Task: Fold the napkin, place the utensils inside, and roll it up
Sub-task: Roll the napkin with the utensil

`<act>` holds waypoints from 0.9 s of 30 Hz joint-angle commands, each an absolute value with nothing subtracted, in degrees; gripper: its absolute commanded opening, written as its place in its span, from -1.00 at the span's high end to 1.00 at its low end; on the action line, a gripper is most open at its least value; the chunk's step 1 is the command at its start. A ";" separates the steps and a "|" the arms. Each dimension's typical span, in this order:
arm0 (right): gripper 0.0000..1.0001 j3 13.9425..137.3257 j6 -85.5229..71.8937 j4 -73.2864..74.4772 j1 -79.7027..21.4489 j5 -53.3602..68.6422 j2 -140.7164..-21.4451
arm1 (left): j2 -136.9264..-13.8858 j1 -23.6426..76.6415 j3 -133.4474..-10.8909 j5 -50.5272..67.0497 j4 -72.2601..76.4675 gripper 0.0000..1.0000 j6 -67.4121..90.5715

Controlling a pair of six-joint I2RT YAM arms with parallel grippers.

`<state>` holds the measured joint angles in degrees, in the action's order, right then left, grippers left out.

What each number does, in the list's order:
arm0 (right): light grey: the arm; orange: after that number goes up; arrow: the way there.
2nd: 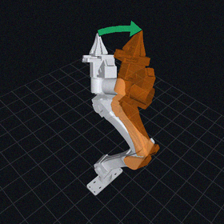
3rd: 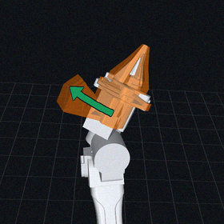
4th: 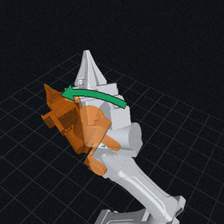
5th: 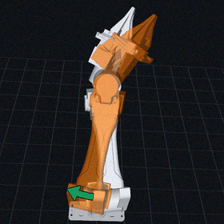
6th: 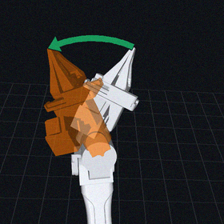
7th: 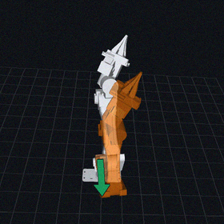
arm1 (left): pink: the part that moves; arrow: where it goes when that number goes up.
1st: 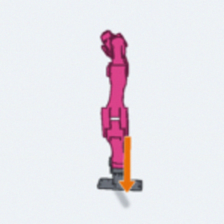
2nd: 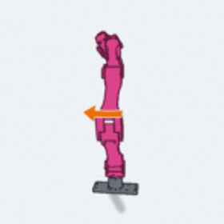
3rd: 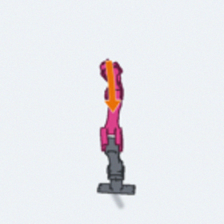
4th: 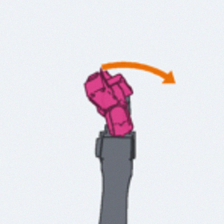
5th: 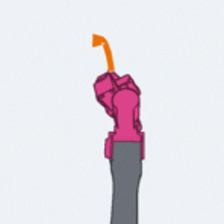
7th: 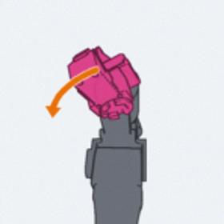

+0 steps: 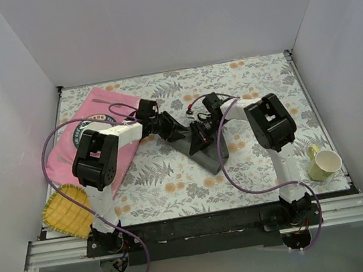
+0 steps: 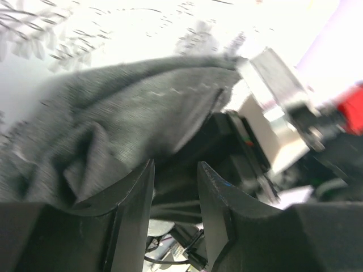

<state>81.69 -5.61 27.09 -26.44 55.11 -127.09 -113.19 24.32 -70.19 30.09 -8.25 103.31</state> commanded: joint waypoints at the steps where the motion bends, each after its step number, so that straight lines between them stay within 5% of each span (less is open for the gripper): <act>1: 0.43 82.70 -0.18 35.68 -26.98 40.88 -123.77 | -114.26 23.99 -69.18 30.24 -6.94 0.30 102.13; 16: -0.12 80.96 1.85 43.24 -34.36 16.62 -109.18 | -118.21 24.08 -70.22 29.36 -7.30 0.32 100.28; 27: -0.05 66.01 1.76 39.20 -34.63 7.22 -100.81 | -118.83 24.08 -72.50 29.70 -10.10 0.32 99.14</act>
